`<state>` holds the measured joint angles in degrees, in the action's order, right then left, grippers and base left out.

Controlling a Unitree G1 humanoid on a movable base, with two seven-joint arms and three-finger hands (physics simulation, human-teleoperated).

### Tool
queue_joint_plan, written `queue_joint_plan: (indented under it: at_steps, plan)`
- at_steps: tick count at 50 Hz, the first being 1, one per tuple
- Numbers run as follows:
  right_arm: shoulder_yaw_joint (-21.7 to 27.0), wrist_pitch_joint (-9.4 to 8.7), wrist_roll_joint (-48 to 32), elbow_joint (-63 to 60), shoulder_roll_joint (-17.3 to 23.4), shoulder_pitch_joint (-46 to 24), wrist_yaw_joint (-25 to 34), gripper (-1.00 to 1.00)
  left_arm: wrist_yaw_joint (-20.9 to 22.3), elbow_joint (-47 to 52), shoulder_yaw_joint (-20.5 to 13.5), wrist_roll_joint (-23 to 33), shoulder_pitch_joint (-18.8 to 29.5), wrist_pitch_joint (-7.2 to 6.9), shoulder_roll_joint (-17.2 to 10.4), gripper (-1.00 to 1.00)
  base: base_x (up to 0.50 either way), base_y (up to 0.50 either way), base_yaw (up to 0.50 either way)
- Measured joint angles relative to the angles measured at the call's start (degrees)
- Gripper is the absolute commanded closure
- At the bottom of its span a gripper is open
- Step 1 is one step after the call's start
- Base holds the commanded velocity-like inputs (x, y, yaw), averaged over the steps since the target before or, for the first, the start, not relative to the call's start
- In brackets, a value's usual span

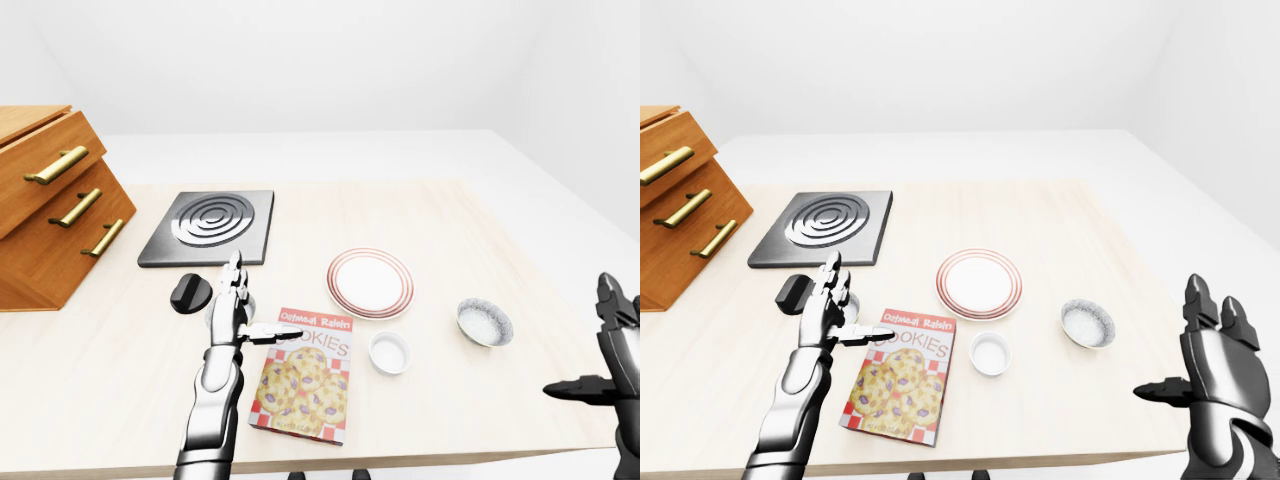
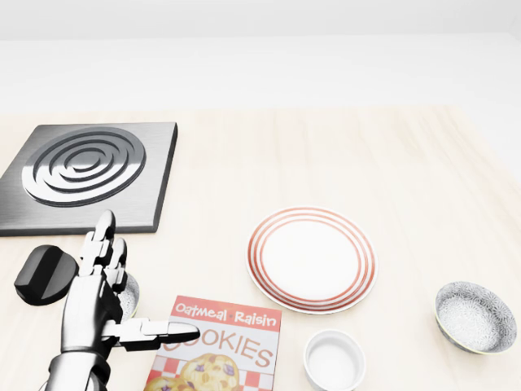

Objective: Pick the akita bowl next to the plate and place it on the plate.

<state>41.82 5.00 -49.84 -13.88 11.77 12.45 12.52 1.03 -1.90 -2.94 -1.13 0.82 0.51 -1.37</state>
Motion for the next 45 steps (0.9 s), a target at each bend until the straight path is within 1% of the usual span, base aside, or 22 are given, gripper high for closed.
queue_joint_plan:
  at_steps: [27, 45]
  plan:
    - [-9.06, 0.0, -7.58, 10.8, 5.48, -3.64, -10.54, -1.0, -0.05, -0.3, -0.01, -0.05, 0.14, 0.1, 0.0, -1.0, 0.0, 0.0, 0.0]
    - [-14.33, 0.0, -10.3, 14.08, 6.79, -5.69, -13.52, -1.0, -0.04, -0.43, 0.02, -0.08, 0.1, 0.25, 0.01, -1.0, 0.0, 0.0, 0.0]
